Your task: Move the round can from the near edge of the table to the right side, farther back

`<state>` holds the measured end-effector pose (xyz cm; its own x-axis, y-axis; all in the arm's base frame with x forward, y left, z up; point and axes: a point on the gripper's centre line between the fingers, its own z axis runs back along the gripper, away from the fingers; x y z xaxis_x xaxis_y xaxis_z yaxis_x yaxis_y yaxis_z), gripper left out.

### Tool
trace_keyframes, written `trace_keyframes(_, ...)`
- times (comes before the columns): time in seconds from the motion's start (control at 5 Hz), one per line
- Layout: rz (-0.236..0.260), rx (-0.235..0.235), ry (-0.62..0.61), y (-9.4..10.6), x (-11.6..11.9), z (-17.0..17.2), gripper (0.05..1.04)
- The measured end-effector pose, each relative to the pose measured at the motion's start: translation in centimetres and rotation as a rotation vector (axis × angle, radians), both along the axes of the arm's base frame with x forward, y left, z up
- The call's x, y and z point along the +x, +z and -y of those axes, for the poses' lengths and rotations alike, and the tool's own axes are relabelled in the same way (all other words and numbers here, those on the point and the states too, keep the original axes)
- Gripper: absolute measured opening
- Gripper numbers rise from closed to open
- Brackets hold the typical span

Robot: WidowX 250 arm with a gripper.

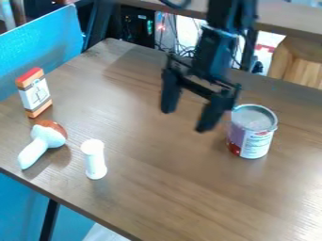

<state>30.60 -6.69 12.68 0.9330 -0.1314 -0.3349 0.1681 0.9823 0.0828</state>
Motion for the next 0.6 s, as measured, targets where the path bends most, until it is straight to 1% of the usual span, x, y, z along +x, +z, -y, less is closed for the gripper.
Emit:
trace_keyframes(0.2, 0.032, 0.037, 0.037, 0.9, -2.2, -5.2, 1.000)
trace_keyframes(0.4, 0.054, 0.059, 0.028, 1.1, -3.4, -8.7, 1.000)
trace_keyframes(0.6, 0.132, 0.008, 0.052, 0.8, -4.1, -12.3, 1.001)
